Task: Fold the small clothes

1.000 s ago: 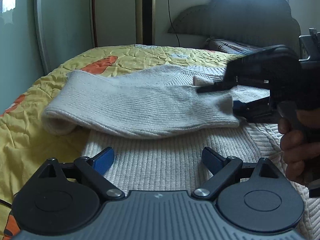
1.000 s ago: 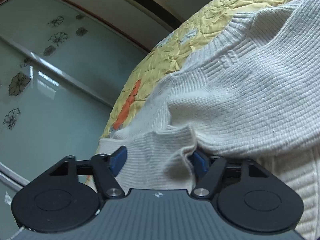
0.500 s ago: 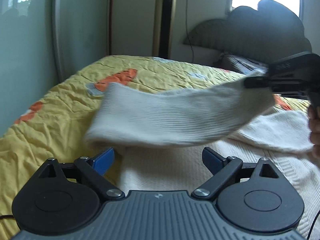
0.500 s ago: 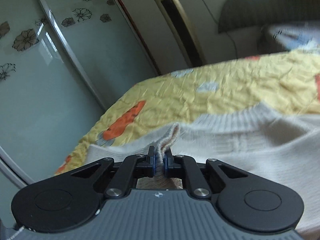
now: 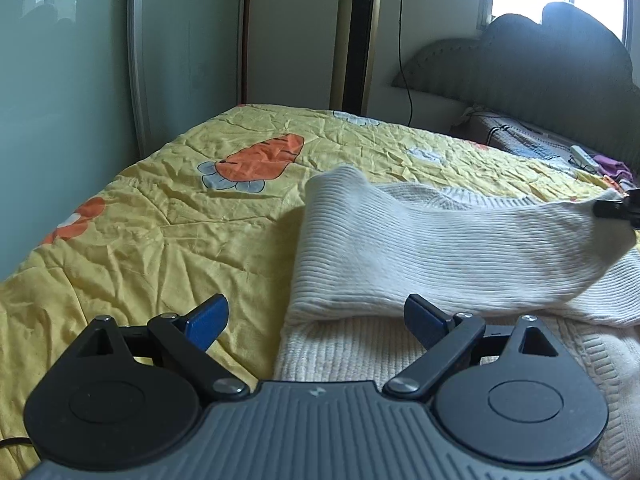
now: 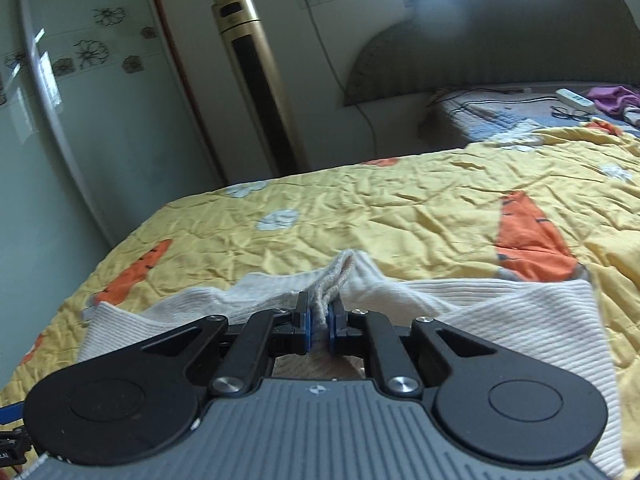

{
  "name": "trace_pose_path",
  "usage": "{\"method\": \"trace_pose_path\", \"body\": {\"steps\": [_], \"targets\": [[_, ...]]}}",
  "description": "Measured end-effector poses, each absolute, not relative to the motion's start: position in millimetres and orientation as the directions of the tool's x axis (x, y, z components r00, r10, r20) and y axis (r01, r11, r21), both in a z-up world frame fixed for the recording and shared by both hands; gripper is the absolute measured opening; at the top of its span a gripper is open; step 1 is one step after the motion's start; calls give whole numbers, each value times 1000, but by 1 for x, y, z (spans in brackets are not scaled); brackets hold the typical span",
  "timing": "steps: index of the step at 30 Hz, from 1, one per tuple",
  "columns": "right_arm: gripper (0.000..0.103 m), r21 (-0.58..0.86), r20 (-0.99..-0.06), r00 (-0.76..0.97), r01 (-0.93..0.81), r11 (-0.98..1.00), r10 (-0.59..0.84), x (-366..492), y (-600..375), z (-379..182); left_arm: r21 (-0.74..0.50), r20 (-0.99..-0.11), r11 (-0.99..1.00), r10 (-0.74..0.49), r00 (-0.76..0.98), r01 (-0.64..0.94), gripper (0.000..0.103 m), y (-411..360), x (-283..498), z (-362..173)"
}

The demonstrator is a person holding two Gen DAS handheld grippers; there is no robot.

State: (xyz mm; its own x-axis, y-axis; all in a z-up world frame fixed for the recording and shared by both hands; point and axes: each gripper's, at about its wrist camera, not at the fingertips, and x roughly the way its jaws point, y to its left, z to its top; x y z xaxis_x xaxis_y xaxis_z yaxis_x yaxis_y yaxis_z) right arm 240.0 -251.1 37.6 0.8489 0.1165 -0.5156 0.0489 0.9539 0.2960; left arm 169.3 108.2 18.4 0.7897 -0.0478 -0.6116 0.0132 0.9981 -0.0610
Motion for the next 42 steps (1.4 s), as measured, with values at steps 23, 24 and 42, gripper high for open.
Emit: {"method": "trace_pose_path", "body": {"steps": [23, 24, 42], "targets": [[44, 237, -627, 772, 66, 969, 100, 216, -249, -2, -59, -647, 996, -89, 757, 67, 96, 81, 167, 12], [45, 222, -650, 756, 95, 970, 74, 218, -249, -7, -57, -647, 996, -91, 757, 70, 96, 80, 165, 12], [78, 191, -673, 733, 45, 981, 97, 151, -229, -3, -57, -659, 995, -101, 745, 84, 96, 78, 139, 6]]}}
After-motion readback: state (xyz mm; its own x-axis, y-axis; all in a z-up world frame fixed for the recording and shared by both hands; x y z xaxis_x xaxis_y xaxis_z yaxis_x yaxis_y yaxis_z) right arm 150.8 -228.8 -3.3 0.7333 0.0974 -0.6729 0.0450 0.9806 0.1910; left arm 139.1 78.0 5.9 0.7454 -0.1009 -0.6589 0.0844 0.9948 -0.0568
